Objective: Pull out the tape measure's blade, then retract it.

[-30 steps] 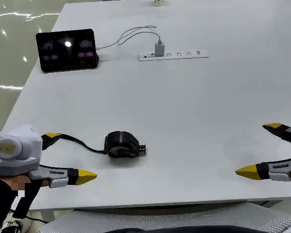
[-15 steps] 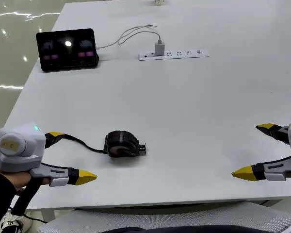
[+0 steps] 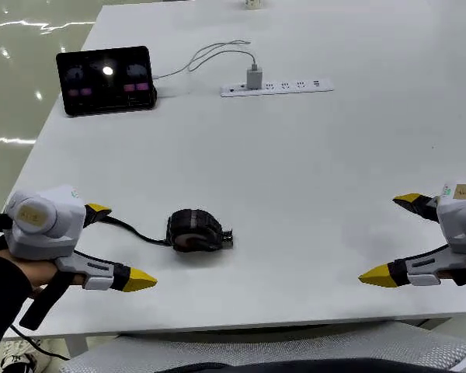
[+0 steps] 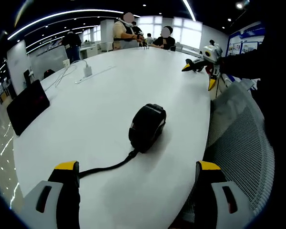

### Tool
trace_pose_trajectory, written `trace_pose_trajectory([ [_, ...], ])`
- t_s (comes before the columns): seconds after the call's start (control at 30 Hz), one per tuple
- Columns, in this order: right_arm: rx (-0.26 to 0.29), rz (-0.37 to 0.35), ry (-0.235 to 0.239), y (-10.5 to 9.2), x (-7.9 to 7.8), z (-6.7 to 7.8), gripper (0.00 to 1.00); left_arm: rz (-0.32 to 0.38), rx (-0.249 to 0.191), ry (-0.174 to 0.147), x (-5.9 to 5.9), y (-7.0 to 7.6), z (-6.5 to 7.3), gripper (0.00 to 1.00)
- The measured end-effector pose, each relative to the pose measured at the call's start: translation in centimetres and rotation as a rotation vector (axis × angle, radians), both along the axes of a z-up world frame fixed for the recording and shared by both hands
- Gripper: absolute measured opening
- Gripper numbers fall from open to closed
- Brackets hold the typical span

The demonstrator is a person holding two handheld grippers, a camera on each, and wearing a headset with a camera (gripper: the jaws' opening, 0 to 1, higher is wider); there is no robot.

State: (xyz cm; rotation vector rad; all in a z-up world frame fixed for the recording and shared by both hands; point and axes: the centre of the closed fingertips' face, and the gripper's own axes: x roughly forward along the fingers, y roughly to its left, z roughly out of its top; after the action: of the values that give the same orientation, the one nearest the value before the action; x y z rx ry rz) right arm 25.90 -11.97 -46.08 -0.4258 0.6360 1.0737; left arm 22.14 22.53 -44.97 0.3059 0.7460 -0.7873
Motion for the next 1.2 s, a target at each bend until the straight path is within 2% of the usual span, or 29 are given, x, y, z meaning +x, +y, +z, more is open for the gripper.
trace_pose_trajectory([
  [0.13, 0.017, 0.011, -0.003, 0.6, 0.2, 0.3, 0.99, -0.030, 0.016, -0.009, 0.3, -0.3, 0.1, 0.98],
  [0.23, 0.035, 0.034, -0.024, 1.2, 0.5, 0.6, 0.99, -0.097, 0.034, -0.054, 0.4, -1.1, 0.4, 0.97],
  [0.4, 0.054, 0.087, -0.050, 2.1, 0.4, 0.6, 0.99, -0.145, 0.050, -0.044, 0.3, -2.1, 0.4, 0.97],
  [0.67, 0.052, 0.120, -0.033, 3.4, 0.6, 0.3, 0.99, -0.215, 0.082, -0.040, 0.8, -3.3, 0.5, 0.99],
  [0.97, 0.064, 0.163, -0.033, 5.0, 1.1, 0.7, 0.99, -0.254, 0.106, -0.035, 1.8, -4.1, 0.3, 0.98],
  [1.07, 0.064, 0.179, -0.034, 5.5, 1.2, 1.1, 0.99, -0.268, 0.125, -0.022, 1.8, -4.2, 0.2, 0.92],
  [1.13, 0.062, 0.190, -0.037, 5.8, 1.3, 1.3, 0.99, -0.274, 0.130, -0.029, 2.1, -4.3, 0.1, 0.95],
  [1.2, 0.050, 0.200, -0.038, 6.2, 1.4, 1.4, 0.99, -0.280, 0.131, -0.019, 2.1, -4.6, 0.1, 0.94],
])
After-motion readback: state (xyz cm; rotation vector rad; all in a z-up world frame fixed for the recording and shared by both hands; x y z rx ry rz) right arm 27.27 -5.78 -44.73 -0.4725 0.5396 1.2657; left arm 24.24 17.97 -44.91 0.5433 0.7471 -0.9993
